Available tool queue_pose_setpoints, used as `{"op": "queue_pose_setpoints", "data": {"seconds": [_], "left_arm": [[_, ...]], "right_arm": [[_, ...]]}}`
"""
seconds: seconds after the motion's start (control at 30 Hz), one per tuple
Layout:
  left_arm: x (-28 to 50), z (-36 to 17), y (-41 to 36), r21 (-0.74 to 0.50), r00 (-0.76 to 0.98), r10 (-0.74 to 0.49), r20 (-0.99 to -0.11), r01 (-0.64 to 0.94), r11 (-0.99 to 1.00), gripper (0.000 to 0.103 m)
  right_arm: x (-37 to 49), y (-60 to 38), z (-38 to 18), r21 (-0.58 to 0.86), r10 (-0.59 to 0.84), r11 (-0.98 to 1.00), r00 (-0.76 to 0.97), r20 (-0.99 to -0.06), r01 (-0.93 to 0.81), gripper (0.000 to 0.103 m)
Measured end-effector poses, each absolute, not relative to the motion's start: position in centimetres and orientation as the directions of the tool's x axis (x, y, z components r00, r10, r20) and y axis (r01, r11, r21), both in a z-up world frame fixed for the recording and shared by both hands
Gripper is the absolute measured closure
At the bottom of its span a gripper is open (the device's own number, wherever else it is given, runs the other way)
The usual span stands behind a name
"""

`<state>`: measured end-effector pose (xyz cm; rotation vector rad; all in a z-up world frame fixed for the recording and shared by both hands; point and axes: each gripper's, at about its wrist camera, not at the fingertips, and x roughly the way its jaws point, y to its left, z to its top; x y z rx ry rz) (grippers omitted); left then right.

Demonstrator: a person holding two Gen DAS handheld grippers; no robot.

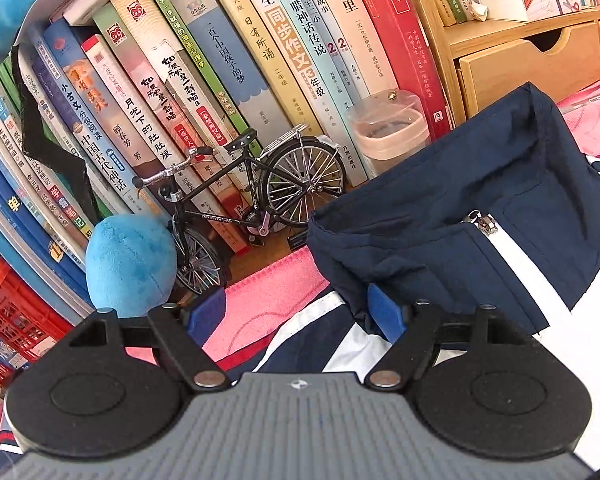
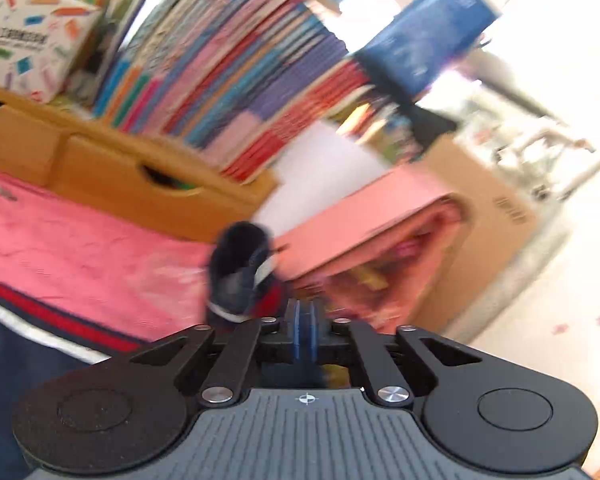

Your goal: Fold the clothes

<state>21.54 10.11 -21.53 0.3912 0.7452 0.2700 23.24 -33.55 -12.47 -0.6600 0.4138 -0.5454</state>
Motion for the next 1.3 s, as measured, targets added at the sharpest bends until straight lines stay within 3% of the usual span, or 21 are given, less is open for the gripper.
{"op": "queue_pose_setpoints", "data": {"seconds": [0.13,0.17,0.23,0.27,0.3,0.33,0.37,0.47,0.5,0.57,0.7,0.8,0.87,0.97,1.03,1.1,1.2,1.23,1.3], "left_arm": [[21.7,-21.9,10.0,0.443,0.704,0.388,-0.595,-0.115,0.889,0.024],[21.8,-21.9,9.9,0.446,0.702,0.392,-0.595,-0.118,0.887,0.024],[21.9,-21.9,9.9,0.449,0.698,0.398,-0.595,-0.122,0.885,0.024],[21.9,-21.9,9.9,0.449,0.698,0.399,-0.595,-0.124,0.885,0.024],[21.9,-21.9,9.8,0.448,0.698,0.399,-0.594,-0.125,0.885,0.024],[21.9,-21.9,9.8,0.448,0.698,0.399,-0.594,-0.125,0.885,0.024],[21.9,-21.9,9.8,0.45,0.698,0.4,-0.594,-0.124,0.885,0.024],[22.0,-21.9,9.8,0.457,0.697,0.399,-0.596,-0.114,0.882,0.024],[22.1,-21.9,9.7,0.46,0.697,0.398,-0.597,-0.109,0.881,0.024],[22.1,-21.9,9.8,0.464,0.697,0.392,-0.601,-0.096,0.881,0.024],[22.2,-21.8,10.1,0.449,0.696,0.378,-0.611,-0.089,0.889,0.023],[22.2,-21.9,9.9,0.442,0.691,0.386,-0.611,-0.107,0.891,0.023],[22.2,-21.9,9.8,0.439,0.686,0.392,-0.612,-0.117,0.891,0.023],[22.3,-21.9,9.9,0.435,0.682,0.392,-0.617,-0.119,0.892,0.023],[22.3,-21.9,10.0,0.435,0.681,0.388,-0.621,-0.113,0.893,0.023],[22.6,-21.7,10.2,0.433,0.672,0.38,-0.635,-0.098,0.896,0.023],[22.9,-20.9,10.2,0.432,0.645,0.373,-0.667,-0.073,0.899,0.024],[23.0,-20.6,10.2,0.432,0.636,0.371,-0.677,-0.065,0.9,0.024],[21.6,-19.6,9.9,0.422,0.644,0.365,-0.672,-0.071,0.904,0.024]], "right_arm": [[23.4,-39.1,-10.7,-0.725,-0.729,0.534,0.671,-0.135,0.434,0.096],[23.2,-39.7,-10.4,-0.724,-0.724,0.55,0.669,-0.165,0.417,0.095],[22.5,-39.0,-9.6,-0.613,-0.554,0.745,0.757,-0.347,0.264,0.085],[22.2,-38.6,-9.2,-0.535,-0.443,0.827,0.787,-0.43,0.174,0.061],[22.2,-37.2,-9.8,-0.491,-0.362,0.866,0.797,-0.483,0.096,0.026],[22.3,-35.7,-10.5,-0.452,-0.286,0.892,0.799,-0.528,0.02,0.017],[22.3,-34.2,-11.3,-0.409,-0.208,0.911,0.795,-0.57,-0.055,0.015],[25.0,-30.3,-15.8,-0.462,-0.201,0.874,0.755,-0.624,-0.149,0.015],[26.3,-29.6,-17.3,-0.473,-0.22,0.867,0.734,-0.642,-0.155,0.032],[28.3,-29.9,-18.6,-0.497,-0.323,0.864,0.674,-0.664,-0.076,0.088],[26.7,-34.2,-14.3,-0.532,-0.578,0.782,0.696,-0.426,0.325,0.088],[25.3,-37.2,-12.6,-0.609,-0.708,0.649,0.655,-0.265,0.456,0.087],[25.2,-39.5,-12.8,-0.659,-0.773,0.568,0.594,-0.223,0.492,0.087],[25.0,-42.7,-14.3,-0.641,-0.796,0.577,0.525,-0.302,0.506,0.084],[25.9,-43.4,-16.6,-0.696,-0.795,0.578,0.485,-0.364,0.425,0.073],[26.4,-43.0,-17.5,-0.719,-0.805,0.567,0.452,-0.383,0.401,0.037],[24.7,-40.6,-15.9,-0.682,-0.794,0.572,0.516,-0.321,0.456,0.0],[23.7,-39.3,-15.0,-0.656,-0.778,0.589,0.55,-0.303,0.472,0.0],[21.5,-36.5,-13.4,-0.534,-0.637,0.741,0.675,-0.371,0.406,0.0]]}}
